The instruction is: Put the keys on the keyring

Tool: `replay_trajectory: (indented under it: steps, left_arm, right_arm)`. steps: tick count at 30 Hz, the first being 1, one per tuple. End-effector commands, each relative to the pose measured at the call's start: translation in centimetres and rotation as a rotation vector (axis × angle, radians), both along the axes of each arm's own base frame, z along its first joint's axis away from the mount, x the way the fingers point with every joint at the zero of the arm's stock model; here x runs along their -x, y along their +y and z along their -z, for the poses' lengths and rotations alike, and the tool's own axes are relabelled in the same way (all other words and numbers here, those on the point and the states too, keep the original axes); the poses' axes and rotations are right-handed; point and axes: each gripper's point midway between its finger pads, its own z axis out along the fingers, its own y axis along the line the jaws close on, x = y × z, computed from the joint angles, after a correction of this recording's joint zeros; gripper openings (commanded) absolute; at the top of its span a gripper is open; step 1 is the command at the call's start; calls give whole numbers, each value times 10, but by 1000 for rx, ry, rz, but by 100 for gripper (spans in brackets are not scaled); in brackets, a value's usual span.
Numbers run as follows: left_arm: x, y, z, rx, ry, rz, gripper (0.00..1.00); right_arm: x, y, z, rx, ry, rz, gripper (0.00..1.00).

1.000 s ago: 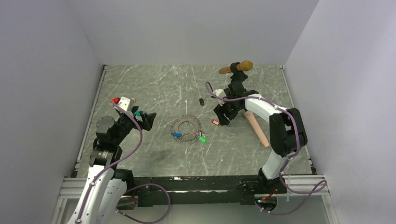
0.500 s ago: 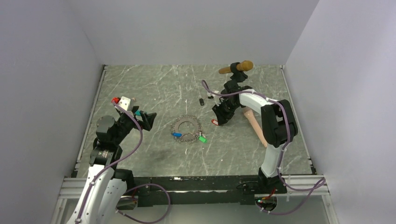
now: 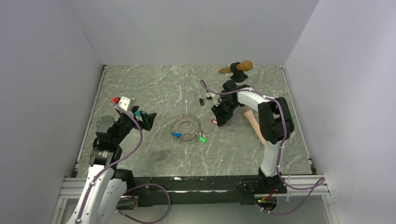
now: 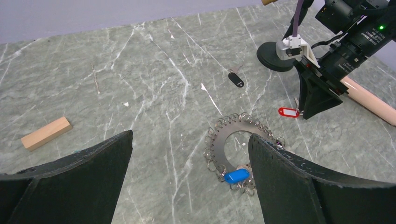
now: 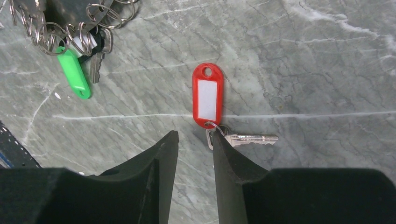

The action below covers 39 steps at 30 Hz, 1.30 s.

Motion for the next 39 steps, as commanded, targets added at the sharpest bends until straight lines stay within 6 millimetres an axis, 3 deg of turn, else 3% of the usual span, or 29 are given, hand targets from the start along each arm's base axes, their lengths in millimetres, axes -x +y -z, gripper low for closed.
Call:
replay_trajectory:
  steps: [1,11,21,28,39]
  left_arm:
    - [1,-2,-27,7,-69,14,99]
    - [1,-2,-26,7,-65,16,99]
    - [1,-2,-25,7,-64,17,99]
    - [1,-2,-25,5,-65,16,99]
    - [1,-2,-26,3,-68,15,99]
  right_arm:
    - [-7,5,-8,-23,-12,-23,38]
    - [-16,3,-19,-28,-54,-18,39]
    - [-24,-2,-16,-23,-49,-14,41]
    - [-20,-2,-2,-11,-2,-21,42]
    - [-10,2,-6,-47,28,-44,37]
